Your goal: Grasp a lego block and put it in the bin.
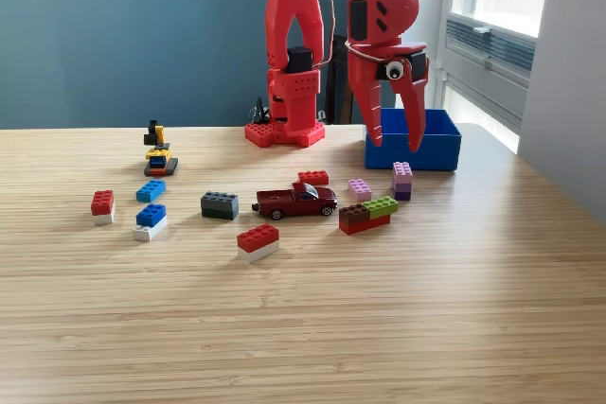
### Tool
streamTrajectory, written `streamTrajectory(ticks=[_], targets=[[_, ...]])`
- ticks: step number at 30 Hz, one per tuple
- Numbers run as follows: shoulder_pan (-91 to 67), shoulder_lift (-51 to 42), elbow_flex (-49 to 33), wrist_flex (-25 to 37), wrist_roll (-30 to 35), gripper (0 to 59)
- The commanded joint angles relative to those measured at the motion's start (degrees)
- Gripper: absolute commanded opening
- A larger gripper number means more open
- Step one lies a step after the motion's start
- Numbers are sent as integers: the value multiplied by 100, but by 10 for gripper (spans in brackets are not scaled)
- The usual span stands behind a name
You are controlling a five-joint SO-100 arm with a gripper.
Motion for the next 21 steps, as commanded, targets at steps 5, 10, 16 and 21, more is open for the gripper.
streamTrajectory(ticks=[5,10,16,21], targets=[[-105,413,-158,-35,9,196],[-255,404,-149,-44,598,177],[-527,404,123,-44,756,175],[-615,396,237,-44,510,186]])
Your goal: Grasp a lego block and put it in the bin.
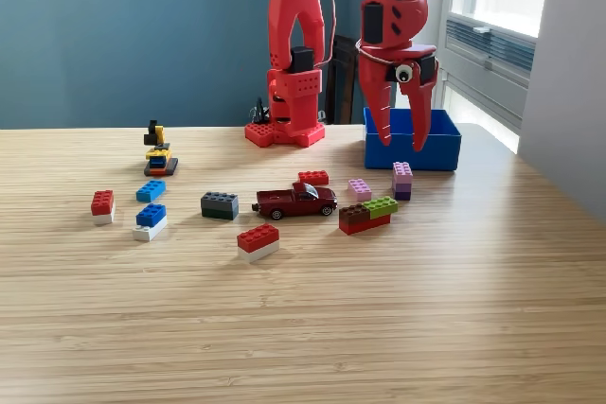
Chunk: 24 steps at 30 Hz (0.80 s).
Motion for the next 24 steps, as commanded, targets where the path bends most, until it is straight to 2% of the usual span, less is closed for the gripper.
streamTrajectory(ticks=[1,13,21,24], targets=[[-62,396,-62,-44,-167,187],[-44,369,141,-413,-536,201],[26,334,-26,-615,-571,208],[53,18,-229,-598,-580,203]])
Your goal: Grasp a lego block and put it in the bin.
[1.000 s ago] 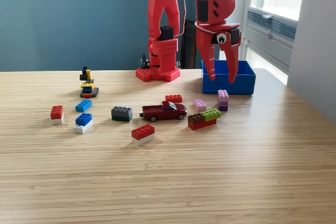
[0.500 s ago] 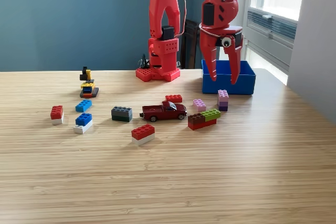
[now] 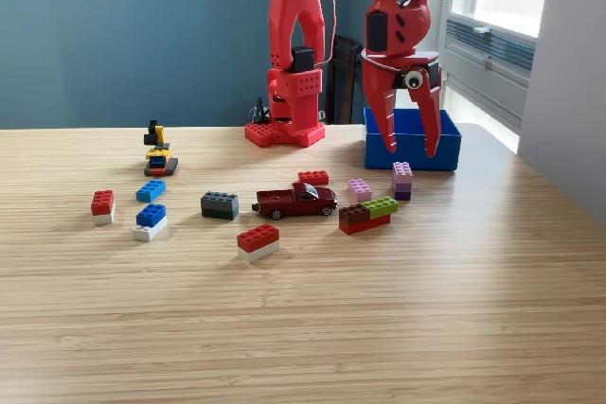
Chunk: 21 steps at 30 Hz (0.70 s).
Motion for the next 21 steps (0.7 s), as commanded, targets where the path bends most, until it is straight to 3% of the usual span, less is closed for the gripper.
streamTrajectory(ticks=[1,11,21], targets=[[105,-141,-519,-18,-62,201],[132,-1477,-1011,-18,-97,197],[114,-1960,-1204,-18,-132,165]])
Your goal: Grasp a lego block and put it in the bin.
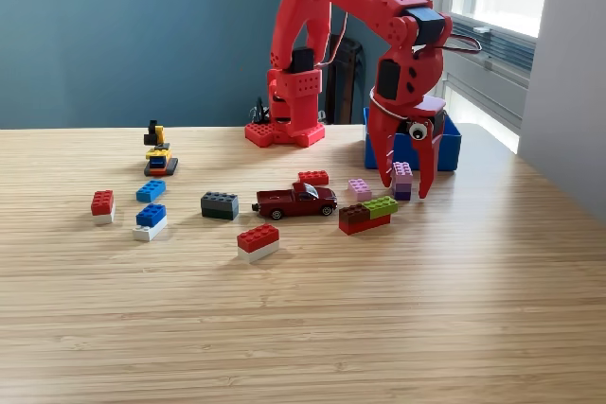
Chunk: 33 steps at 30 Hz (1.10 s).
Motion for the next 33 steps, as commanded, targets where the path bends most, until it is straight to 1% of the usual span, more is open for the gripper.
streamTrajectory(ticks=[1,6,9,15,21,24,28,33], targets=[[-35,26,-316,26,-18,153],[-53,26,-308,18,97,49],[-53,26,-308,18,176,1],[-53,35,-290,26,396,1],[-88,114,-352,62,809,1],[-62,176,-800,255,1204,1],[-105,721,-1055,255,1679,1],[-44,1617,-984,272,1784,0]])
